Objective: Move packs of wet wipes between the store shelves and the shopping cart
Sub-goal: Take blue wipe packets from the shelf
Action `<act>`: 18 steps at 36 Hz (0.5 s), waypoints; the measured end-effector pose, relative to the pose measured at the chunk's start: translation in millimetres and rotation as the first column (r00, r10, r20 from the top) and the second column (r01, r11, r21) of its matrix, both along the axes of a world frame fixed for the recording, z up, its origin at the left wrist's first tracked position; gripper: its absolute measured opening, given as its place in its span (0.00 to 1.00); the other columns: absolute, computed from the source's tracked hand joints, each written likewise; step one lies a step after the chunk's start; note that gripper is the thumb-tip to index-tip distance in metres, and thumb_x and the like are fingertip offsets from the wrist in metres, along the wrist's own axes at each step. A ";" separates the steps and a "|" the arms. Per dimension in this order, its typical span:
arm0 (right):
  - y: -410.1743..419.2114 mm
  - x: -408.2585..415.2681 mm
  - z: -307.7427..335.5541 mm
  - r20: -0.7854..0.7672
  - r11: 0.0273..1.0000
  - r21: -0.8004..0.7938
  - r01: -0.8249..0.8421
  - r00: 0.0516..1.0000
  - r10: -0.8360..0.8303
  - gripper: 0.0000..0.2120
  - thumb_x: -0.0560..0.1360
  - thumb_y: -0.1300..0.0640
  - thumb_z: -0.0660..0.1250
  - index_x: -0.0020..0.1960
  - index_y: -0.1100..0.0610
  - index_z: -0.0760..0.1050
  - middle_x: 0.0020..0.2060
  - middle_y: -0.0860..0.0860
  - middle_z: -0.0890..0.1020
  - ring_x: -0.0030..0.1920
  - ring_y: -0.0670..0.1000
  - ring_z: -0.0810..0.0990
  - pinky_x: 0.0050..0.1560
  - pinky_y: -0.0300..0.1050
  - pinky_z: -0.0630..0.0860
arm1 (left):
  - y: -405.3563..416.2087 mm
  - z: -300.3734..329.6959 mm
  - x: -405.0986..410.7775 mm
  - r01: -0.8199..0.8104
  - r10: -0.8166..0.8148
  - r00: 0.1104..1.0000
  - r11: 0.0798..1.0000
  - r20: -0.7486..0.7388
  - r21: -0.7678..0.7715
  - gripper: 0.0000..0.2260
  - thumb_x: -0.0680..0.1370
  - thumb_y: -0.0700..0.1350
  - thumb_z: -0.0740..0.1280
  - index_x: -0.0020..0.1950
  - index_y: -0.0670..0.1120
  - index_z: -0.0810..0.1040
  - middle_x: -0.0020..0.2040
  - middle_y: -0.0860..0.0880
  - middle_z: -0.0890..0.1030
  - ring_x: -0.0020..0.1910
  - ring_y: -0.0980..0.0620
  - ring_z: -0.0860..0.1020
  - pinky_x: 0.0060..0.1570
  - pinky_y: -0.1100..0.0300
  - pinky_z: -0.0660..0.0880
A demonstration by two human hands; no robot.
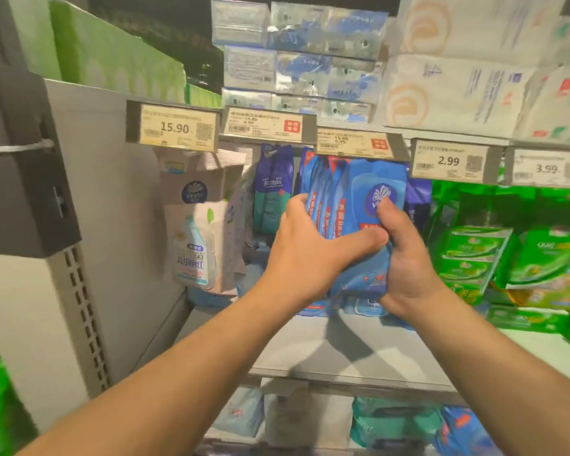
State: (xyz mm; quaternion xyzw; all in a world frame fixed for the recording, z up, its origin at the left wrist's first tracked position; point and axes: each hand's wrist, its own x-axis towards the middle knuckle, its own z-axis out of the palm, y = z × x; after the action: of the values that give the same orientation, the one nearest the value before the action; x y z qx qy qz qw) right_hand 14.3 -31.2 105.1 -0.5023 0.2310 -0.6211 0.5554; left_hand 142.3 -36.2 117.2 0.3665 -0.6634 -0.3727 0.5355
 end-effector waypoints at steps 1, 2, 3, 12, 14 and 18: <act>1.9 0.4 -0.4 -0.003 0.999 -0.011 0.046 0.999 -0.046 0.41 0.61 0.40 0.81 0.67 0.62 0.78 0.65 0.64 0.80 0.64 0.64 0.80 0.63 0.59 0.79 | 3.8 0.1 0.8 0.021 -0.021 0.999 1.000 -0.024 -0.004 0.37 0.51 0.66 0.74 0.57 0.54 0.70 0.54 0.57 0.78 0.51 0.60 0.80 0.51 0.55 0.80; 5.3 -0.8 -1.1 -0.011 0.997 -0.023 0.078 0.997 -0.079 0.45 0.62 0.40 0.81 0.70 0.64 0.75 0.67 0.66 0.78 0.67 0.66 0.77 0.66 0.62 0.76 | 5.3 -2.0 1.8 0.039 -0.038 0.998 0.999 -0.051 0.002 0.37 0.52 0.64 0.76 0.57 0.54 0.70 0.55 0.55 0.79 0.52 0.58 0.81 0.52 0.52 0.81; 11.0 -2.1 -2.2 -0.023 0.994 -0.040 0.102 0.994 -0.103 0.47 0.63 0.40 0.81 0.72 0.65 0.72 0.68 0.66 0.76 0.69 0.67 0.75 0.69 0.64 0.73 | 9.7 -2.9 4.2 0.058 -0.057 0.996 0.998 -0.075 0.019 0.36 0.53 0.62 0.77 0.57 0.54 0.70 0.57 0.53 0.80 0.54 0.55 0.82 0.53 0.50 0.81; -3.7 -16.9 -73.9 -0.271 0.964 -0.164 0.207 0.931 -0.246 0.47 0.63 0.24 0.71 0.77 0.39 0.63 0.64 0.34 0.76 0.54 0.32 0.79 0.44 0.26 0.76 | 41.3 -17.3 22.5 0.506 -0.459 0.814 0.861 -0.357 0.047 0.30 0.76 0.38 0.69 0.76 0.43 0.64 0.71 0.36 0.72 0.69 0.39 0.72 0.70 0.38 0.66; 41.5 16.7 -40.5 -0.277 0.981 -0.156 0.118 0.948 -0.158 0.37 0.67 0.38 0.76 0.70 0.50 0.69 0.59 0.46 0.83 0.54 0.44 0.83 0.53 0.41 0.82 | 28.9 -36.0 34.1 0.456 -0.388 0.801 0.889 -0.456 0.045 0.41 0.62 0.45 0.80 0.71 0.39 0.68 0.60 0.39 0.80 0.57 0.42 0.80 0.56 0.42 0.77; 30.8 18.0 -36.3 -0.366 0.981 -0.018 0.193 0.912 -0.186 0.30 0.70 0.36 0.68 0.66 0.51 0.73 0.57 0.46 0.85 0.54 0.44 0.83 0.51 0.40 0.79 | 18.9 -59.5 45.2 0.559 -0.385 0.654 0.826 -0.651 0.072 0.46 0.51 0.51 0.85 0.64 0.37 0.74 0.50 0.40 0.84 0.47 0.43 0.83 0.44 0.50 0.81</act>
State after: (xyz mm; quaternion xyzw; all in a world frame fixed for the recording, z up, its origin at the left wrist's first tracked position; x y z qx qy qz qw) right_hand 32.4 -0.4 68.8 -0.5792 0.3836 -0.5654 0.4446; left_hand 187.5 -17.4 57.7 0.1070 -0.4698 -0.6831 0.5489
